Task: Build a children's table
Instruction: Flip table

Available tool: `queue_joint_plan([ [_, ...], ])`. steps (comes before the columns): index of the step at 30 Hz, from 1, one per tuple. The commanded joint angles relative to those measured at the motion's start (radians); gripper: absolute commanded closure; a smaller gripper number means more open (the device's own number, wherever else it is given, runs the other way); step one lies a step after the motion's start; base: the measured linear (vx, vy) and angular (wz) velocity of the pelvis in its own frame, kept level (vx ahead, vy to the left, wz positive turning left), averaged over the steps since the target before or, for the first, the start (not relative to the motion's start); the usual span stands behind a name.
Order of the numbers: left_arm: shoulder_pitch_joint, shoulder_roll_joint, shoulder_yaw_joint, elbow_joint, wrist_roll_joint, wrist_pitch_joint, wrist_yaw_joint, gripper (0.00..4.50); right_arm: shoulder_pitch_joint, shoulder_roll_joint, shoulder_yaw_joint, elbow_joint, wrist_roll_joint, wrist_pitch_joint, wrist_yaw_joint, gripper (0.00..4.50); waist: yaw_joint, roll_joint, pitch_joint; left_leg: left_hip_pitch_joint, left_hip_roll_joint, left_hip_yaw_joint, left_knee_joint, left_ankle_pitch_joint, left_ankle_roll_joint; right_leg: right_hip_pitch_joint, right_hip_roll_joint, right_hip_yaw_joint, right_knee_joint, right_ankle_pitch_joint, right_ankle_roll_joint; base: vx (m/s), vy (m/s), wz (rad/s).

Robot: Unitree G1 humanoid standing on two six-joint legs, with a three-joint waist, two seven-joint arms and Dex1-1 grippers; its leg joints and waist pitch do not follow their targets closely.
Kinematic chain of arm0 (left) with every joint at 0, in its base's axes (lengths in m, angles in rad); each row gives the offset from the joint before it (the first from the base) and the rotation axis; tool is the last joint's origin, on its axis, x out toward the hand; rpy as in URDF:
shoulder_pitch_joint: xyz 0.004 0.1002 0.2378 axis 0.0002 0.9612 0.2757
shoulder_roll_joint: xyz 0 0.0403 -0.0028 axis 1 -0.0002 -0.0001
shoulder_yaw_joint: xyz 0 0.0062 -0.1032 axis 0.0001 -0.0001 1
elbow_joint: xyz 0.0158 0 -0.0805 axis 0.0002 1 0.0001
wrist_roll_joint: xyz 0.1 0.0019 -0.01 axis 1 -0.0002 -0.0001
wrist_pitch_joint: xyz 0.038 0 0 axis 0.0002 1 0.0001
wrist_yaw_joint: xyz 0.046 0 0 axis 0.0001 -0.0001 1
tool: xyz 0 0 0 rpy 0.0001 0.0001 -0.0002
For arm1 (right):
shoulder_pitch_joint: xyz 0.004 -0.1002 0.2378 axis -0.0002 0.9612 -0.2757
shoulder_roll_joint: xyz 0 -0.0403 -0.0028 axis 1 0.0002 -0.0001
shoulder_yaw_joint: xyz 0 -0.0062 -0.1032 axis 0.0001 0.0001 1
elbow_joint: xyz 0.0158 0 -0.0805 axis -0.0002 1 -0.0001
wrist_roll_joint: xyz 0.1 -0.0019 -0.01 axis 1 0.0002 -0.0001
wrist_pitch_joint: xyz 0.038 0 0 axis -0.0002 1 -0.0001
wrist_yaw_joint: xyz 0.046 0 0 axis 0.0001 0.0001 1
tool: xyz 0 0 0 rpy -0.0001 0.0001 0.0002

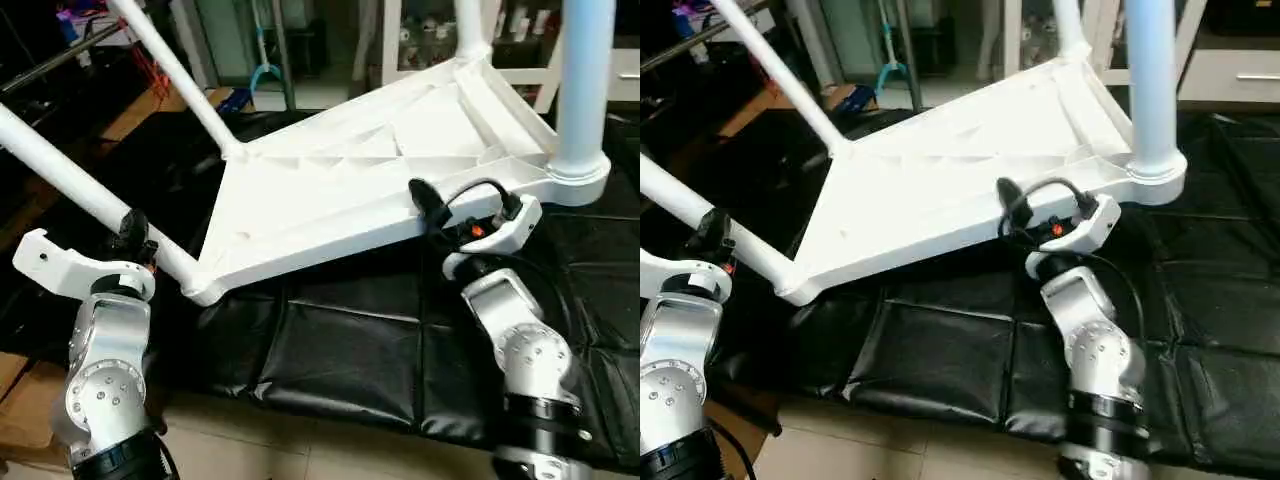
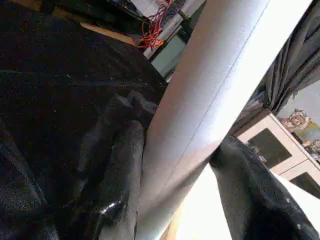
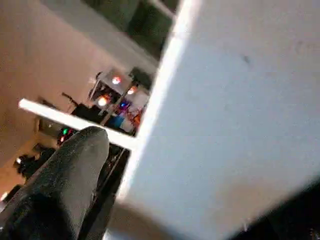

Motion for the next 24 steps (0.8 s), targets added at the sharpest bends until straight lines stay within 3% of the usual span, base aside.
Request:
queue_joint_plan([
  [1, -0.012, -0.051, 0.023, 0.031, -0.122, -0.008, 0.012, 2.67, -0.015, 0.013, -0.011, 0.016, -0.005, -0.018, -0.024, 0.0, -0.002, -0.039, -0.062, 0.004, 0.037, -0.01, -0.069, 0.033, 0.092, 0.043, -0.031, 0.02, -0.07, -0.176, -0.144, 0.0, 0.0, 0.0],
  [4, -0.008, -0.063, 0.016, 0.026, -0.126, -0.008, 0.015, 2.67, -0.035, 0.038, -0.025, 0.034, 0.006, -0.051, -0.033, 0.37, 0.0, -0.038, -0.062, 0.003, 0.037, -0.01, -0.069, 0.039, 0.11, 0.044, -0.032, 0.018, -0.068, -0.163, -0.153, 0.0, 0.0, 0.0],
  [24, -0.002, -0.074, 0.014, 0.015, -0.128, -0.01, 0.022, 2.67, -0.087, 0.029, -0.014, 0.079, -0.032, -0.1, -0.029, 2.07, 0.001, -0.046, -0.061, 0.002, 0.037, -0.007, -0.069, 0.029, 0.111, 0.045, -0.032, 0.02, -0.069, -0.18, -0.148, 0.0, 0.0, 0.0],
])
